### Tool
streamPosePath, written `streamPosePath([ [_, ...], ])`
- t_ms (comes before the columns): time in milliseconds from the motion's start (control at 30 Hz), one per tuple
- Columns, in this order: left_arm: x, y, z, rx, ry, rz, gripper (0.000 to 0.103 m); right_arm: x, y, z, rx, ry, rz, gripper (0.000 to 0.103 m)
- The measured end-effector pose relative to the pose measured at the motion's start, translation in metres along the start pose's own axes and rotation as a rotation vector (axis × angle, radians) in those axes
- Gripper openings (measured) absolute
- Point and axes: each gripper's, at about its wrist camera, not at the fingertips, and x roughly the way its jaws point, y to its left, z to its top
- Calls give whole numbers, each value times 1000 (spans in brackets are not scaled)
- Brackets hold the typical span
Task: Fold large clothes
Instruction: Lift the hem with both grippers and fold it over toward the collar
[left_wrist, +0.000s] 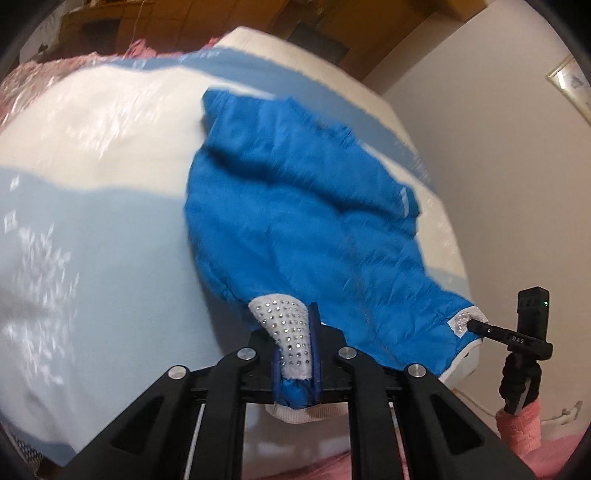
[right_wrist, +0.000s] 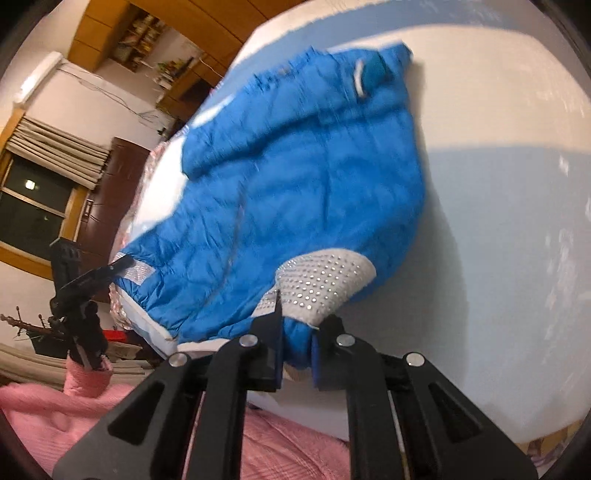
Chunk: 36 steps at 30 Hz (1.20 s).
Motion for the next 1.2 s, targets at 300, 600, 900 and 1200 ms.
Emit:
streamPosePath([
  [300, 1, -7, 84, -7, -73, -49, 12, -25, -7, 88, -11, -53, 34, 9],
  [600, 40, -12, 165, 15, -71, -25, 13, 4, -18, 185, 13, -29, 26, 10],
  [900, 98, -2, 234, -8, -38, 21, 13, 48, -45, 259, 49, 8, 0, 10],
  [1200, 169, 26, 284, -39, 24, 110, 14, 98, -77, 314, 86, 45, -42, 10],
])
